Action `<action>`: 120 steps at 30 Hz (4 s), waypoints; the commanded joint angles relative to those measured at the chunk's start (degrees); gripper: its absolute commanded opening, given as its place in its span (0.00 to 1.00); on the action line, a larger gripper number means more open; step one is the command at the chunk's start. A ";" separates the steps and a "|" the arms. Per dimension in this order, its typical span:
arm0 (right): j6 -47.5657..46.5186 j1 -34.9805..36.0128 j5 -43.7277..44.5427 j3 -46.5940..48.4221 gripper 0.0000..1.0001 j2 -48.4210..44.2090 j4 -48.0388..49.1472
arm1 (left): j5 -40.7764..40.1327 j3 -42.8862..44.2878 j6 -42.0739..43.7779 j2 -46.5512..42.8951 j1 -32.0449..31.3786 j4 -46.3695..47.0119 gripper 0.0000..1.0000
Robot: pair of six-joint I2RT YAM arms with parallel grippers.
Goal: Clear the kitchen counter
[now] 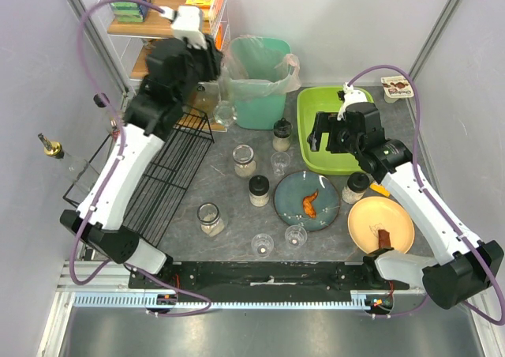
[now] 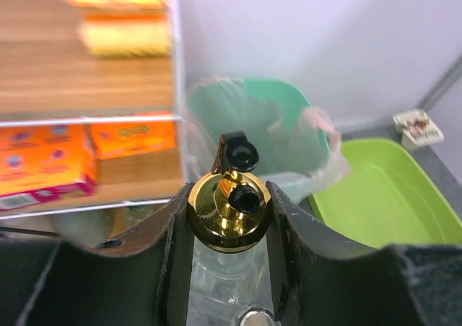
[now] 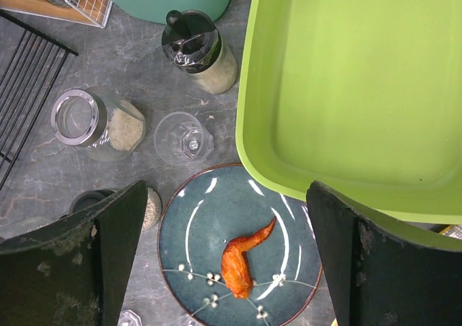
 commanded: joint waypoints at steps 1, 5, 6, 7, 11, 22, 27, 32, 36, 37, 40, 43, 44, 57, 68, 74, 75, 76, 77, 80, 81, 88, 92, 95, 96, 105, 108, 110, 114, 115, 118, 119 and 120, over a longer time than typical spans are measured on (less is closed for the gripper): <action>0.14 -0.22 0.21 0.02 0.98 -0.29 0.65 | 4.25 12.32 -2.33 -1.23 6.02 -5.85 0.02; 0.06 -0.22 0.03 0.19 0.98 0.15 1.09 | 3.38 14.62 -1.97 -2.63 9.36 -6.83 0.02; 0.06 -0.22 -0.06 0.28 0.98 0.33 1.18 | 2.76 14.79 -1.62 -3.15 10.15 -6.74 0.02; -0.03 -0.22 -0.06 0.54 0.98 0.59 1.18 | 2.23 15.23 -1.53 -3.33 10.94 -6.74 0.02; -0.29 -0.22 -0.23 0.63 0.98 1.03 1.36 | 1.79 17.95 -2.06 -3.51 15.69 -8.58 0.02; -0.82 -0.31 0.03 1.16 0.98 2.53 2.15 | 0.21 21.74 1.54 -1.67 22.11 -7.27 0.02; -1.17 -0.40 0.21 1.69 0.98 3.49 2.06 | 1.26 22.44 3.04 -0.18 25.36 -5.42 0.02; -1.17 -0.57 0.03 1.95 0.98 4.90 2.59 | 3.98 25.25 2.51 2.55 28.96 -6.30 0.01; -0.91 -0.57 -0.23 2.83 0.98 6.13 3.03 | 5.65 25.17 2.42 4.04 32.30 -6.03 0.02; -0.91 -0.57 -0.23 3.09 0.98 6.39 3.20 | 6.35 25.08 2.34 4.48 32.92 -5.95 0.02; -1.09 -0.66 0.03 3.62 0.98 7.27 3.29 | 8.02 24.55 2.42 5.54 34.06 -4.72 0.02; -1.00 -0.66 -0.14 3.97 0.98 8.24 3.38 | 11.36 24.81 2.51 6.77 34.68 -4.01 0.02; -0.91 -0.66 -0.32 3.97 0.98 8.76 3.47 | 12.24 24.64 2.51 7.21 34.77 -3.84 0.02; -0.30 -0.92 -0.14 4.42 0.98 10.17 3.82 | 18.84 15.24 1.37 5.98 35.21 0.03 0.02; 0.15 -1.01 -0.67 3.54 0.98 9.91 4.26 | 19.19 6.19 2.16 5.01 35.30 0.65 0.02; 0.41 -1.10 -1.29 3.27 0.98 9.82 4.26 | 19.80 3.99 3.12 4.66 35.30 0.03 0.20; 0.32 -1.10 -1.37 3.27 0.98 9.73 4.17 | 19.81 3.64 3.13 4.49 35.21 -0.06 0.26; 0.41 -1.10 -1.55 3.36 0.98 9.73 4.34 | 19.81 3.28 3.21 4.14 35.38 -0.06 0.36; 0.41 -1.01 -1.72 3.45 0.98 9.65 4.17 | 19.89 2.85 3.21 3.87 35.30 -0.14 0.50; 0.41 -1.10 -2.60 3.53 0.98 9.47 4.17 | 19.81 1.96 3.30 2.82 35.38 0.38 0.75; 0.41 -1.01 -3.04 3.62 0.98 9.47 4.08 | 19.81 1.79 3.30 2.56 35.30 0.47 0.82; -0.29 -1.10 -3.75 3.54 0.98 8.68 4.35 | 19.54 3.98 2.96 -0.52 35.30 -2.16 0.95; -0.38 -1.01 -3.75 3.18 0.98 8.24 4.26 | 23.40 5.65 -0.81 -3.15 35.30 -5.50 0.96; -0.21 -1.10 -5.23 2.75 0.98 7.89 4.26 | 30.58 5.56 -2.32 -5.96 35.30 -7.69 0.96; 0.05 -1.10 -5.24 2.66 0.98 7.71 4.17 | 33.49 5.83 -2.24 -6.76 35.21 -8.49 0.95; 0.85 -1.01 -6.12 0.37 0.98 5.52 4.61 | 54.69 -2.15 -0.57 -13.35 32.84 -16.58 0.95; 1.55 -1.01 -6.91 -0.33 0.98 5.60 4.61 | 56.10 -7.60 0.04 -15.19 26.89 -17.02 0.95; 2.08 -1.10 -7.17 -0.68 0.98 5.43 4.70 | 53.58 -12.17 2.76 -16.51 20.57 -17.37 0.95; 2.52 -1.01 -7.44 -1.65 0.98 4.90 4.79 | 47.41 -18.41 4.88 -17.14 9.66 -18.51 0.95; 2.69 -1.01 -7.35 -1.82 0.98 4.81 4.87 | 47.14 -20.25 4.88 -17.13 7.89 -18.43 0.95; 2.87 -1.01 -6.82 -2.62 0.98 4.20 4.96 | 44.34 -25.53 4.45 -17.05 2.45 -16.68 0.95; 2.87 -1.10 -6.74 -2.79 0.98 3.85 4.79 | 42.68 -27.11 4.01 -17.13 0.60 -15.71 0.95; 2.87 -0.93 -6.65 -2.97 0.98 3.67 4.96 | 41.35 -28.87 3.48 -17.13 -0.55 -15.01 0.95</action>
